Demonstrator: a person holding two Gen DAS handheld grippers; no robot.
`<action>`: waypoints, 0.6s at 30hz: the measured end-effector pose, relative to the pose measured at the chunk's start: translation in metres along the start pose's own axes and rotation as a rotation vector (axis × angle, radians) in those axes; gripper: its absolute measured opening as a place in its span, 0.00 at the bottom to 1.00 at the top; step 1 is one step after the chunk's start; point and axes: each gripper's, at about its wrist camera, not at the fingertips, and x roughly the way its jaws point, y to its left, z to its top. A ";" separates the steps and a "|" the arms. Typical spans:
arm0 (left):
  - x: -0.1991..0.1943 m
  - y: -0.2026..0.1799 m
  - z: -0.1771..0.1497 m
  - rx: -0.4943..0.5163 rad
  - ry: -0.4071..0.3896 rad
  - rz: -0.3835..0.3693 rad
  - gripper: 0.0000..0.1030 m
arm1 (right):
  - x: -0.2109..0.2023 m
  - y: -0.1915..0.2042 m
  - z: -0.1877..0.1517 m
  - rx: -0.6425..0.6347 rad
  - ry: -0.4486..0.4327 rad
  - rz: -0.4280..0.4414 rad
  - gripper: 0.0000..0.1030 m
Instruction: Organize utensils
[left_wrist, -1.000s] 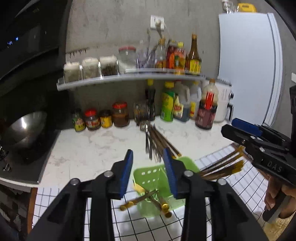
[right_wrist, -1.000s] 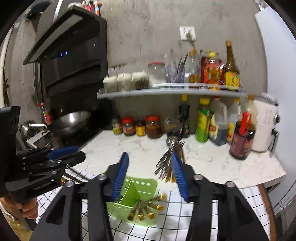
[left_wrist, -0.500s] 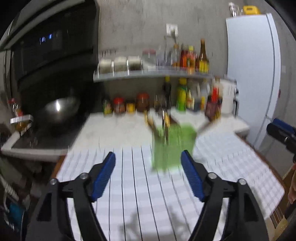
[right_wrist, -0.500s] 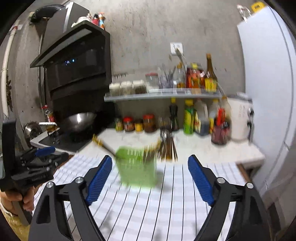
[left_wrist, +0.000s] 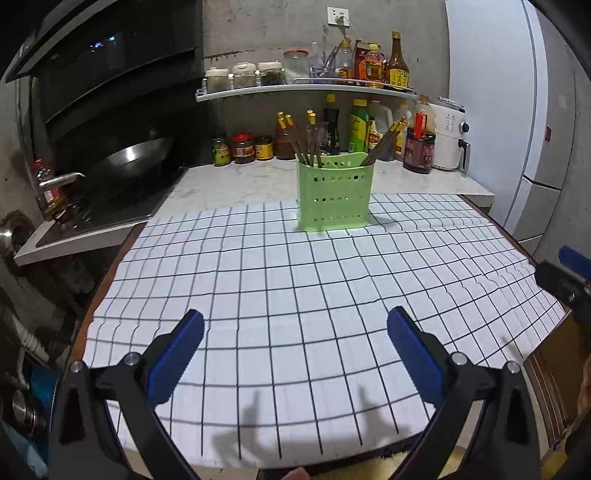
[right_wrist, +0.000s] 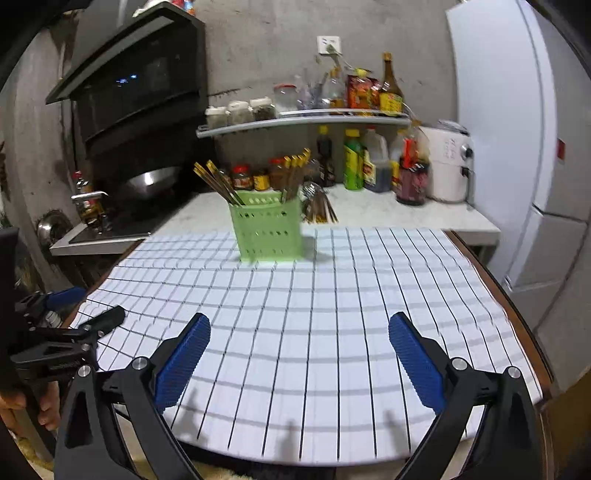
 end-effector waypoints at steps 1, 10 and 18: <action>-0.003 0.000 -0.003 -0.002 0.000 0.009 0.94 | -0.003 0.000 -0.003 -0.003 0.006 -0.018 0.94; -0.005 0.000 -0.005 0.006 0.010 0.014 0.94 | -0.006 -0.001 -0.007 -0.019 0.004 -0.065 0.94; -0.002 0.005 -0.002 -0.004 0.008 0.024 0.94 | -0.002 -0.005 -0.007 -0.006 0.012 -0.067 0.94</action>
